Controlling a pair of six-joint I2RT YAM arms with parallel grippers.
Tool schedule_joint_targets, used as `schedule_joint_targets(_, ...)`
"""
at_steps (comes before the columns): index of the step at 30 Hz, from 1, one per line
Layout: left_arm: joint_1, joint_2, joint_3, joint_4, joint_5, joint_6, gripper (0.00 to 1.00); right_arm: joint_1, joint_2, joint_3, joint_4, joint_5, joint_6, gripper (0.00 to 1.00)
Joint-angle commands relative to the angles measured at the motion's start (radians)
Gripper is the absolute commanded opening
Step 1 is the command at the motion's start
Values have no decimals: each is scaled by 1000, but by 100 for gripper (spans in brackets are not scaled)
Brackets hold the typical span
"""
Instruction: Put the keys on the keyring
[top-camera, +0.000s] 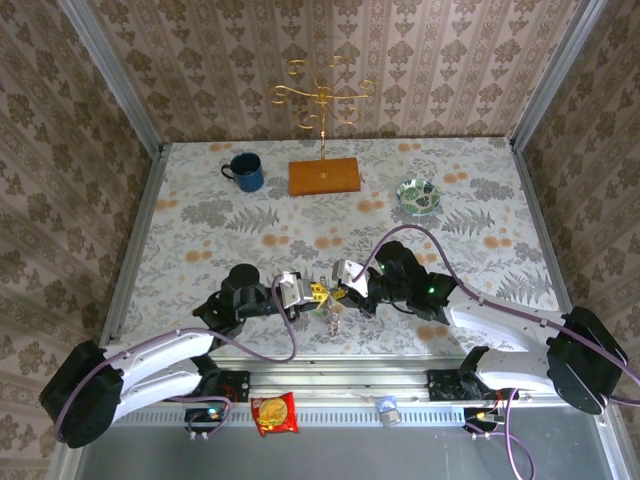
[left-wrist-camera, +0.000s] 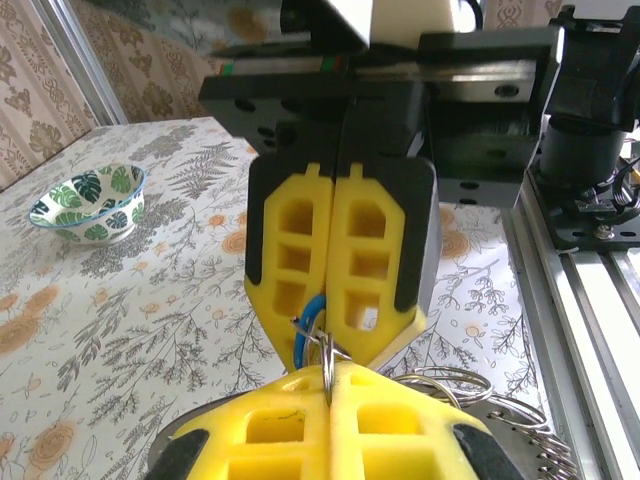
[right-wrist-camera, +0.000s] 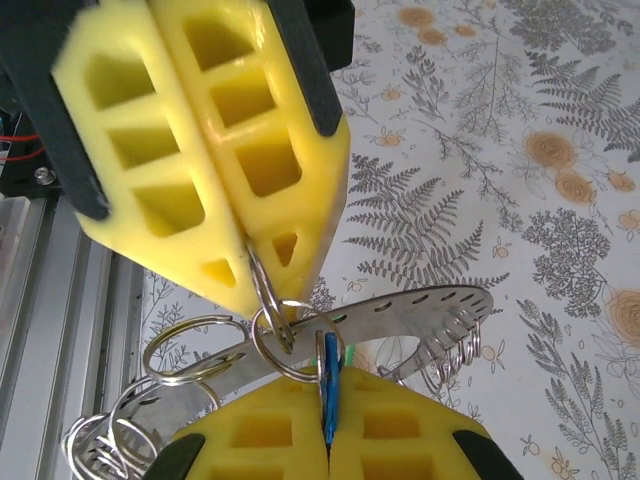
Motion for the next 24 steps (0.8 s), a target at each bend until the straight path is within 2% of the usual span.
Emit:
schedule_joint_targets(1,-3,-18,10,-15,-6,26,0,9,-26,44,-43,-7,-26,1)
schedule_joint_targets(15,-3,-35,34,-114,-55,76,0,16,-75,131,-233,53,-93,0)
schedule_joint_targets(17,-2,-35,34,-109,-57,68,9,20,-78,146,-254,60,-100,0)
schedule_joint_targets(19,-3,-40,32,-97,-60,59,24,23,-79,160,-271,70,-105,0)
schedule_joint_targets(22,-3,-63,17,-73,-87,27,38,26,-83,170,-284,108,-106,0)
schedule_joint_targets(24,-3,-99,-3,-56,-127,-7,44,26,-87,171,-289,143,-107,0)
